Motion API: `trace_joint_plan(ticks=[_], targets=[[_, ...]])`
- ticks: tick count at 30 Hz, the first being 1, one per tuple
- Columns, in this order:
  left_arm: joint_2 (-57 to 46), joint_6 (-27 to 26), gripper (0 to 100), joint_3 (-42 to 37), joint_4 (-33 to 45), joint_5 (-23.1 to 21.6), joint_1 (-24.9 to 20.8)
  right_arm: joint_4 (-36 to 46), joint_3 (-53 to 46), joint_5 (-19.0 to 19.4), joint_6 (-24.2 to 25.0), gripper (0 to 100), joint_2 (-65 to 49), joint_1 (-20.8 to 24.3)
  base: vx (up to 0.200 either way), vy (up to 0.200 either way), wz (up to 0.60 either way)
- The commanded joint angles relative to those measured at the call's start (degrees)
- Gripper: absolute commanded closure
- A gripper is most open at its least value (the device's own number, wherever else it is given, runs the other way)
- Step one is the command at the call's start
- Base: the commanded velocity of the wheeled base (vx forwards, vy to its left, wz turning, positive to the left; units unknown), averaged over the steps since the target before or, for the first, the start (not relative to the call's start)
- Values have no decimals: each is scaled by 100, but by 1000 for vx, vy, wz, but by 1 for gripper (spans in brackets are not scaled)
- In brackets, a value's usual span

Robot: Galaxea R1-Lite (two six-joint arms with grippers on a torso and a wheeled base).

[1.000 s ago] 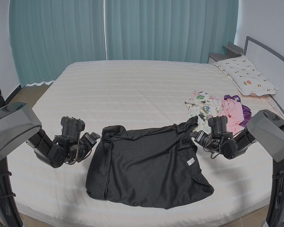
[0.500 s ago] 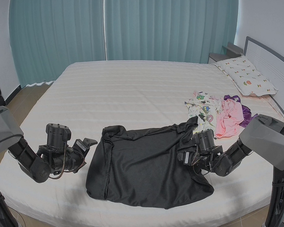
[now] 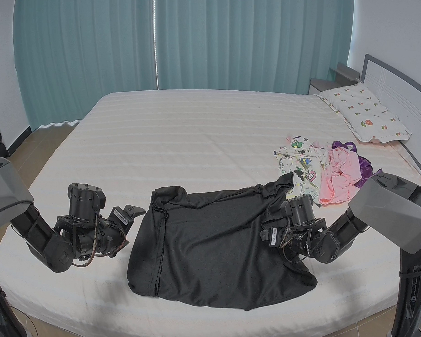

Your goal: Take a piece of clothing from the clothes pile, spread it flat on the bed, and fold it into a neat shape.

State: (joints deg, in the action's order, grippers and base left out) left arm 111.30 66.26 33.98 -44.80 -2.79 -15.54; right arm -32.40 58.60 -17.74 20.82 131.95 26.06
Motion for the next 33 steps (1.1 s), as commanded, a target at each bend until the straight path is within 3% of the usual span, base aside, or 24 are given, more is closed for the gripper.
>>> trace_joint_plan(ticks=[1, 2, 16, 23, 27, 29, 33], targets=[[-3, 1, 0, 4, -2, -2, -1, -3, -24, 7, 1, 0, 50, -22, 0, 0, 0], [15, 1, 0, 4, -2, -2, 7, -20, -50, 25, 10, 100, 50, -14, 0, 0, 0], [58, 1, 0, 4, -2, -2, 7, -38, -235, 7, 62, 100, -284, -260, 0, 0, 0], [76, 1, 0, 21, -2, -2, 16, -38, -402, 86, 185, 100, -486, -664, 0, 0, 0], [85, 1, 0, 30, -2, -2, 16, -38, -543, 394, 414, 100, -671, -884, 0, 0, 0], [129, 1, 0, 30, -2, -2, 16, -38, -701, 974, 546, 100, -838, -1200, 0, 0, 0], [173, 1, 0, 30, -2, -2, 16, -47, -798, 1501, 555, 100, -846, -1640, 0, 0, 0]])
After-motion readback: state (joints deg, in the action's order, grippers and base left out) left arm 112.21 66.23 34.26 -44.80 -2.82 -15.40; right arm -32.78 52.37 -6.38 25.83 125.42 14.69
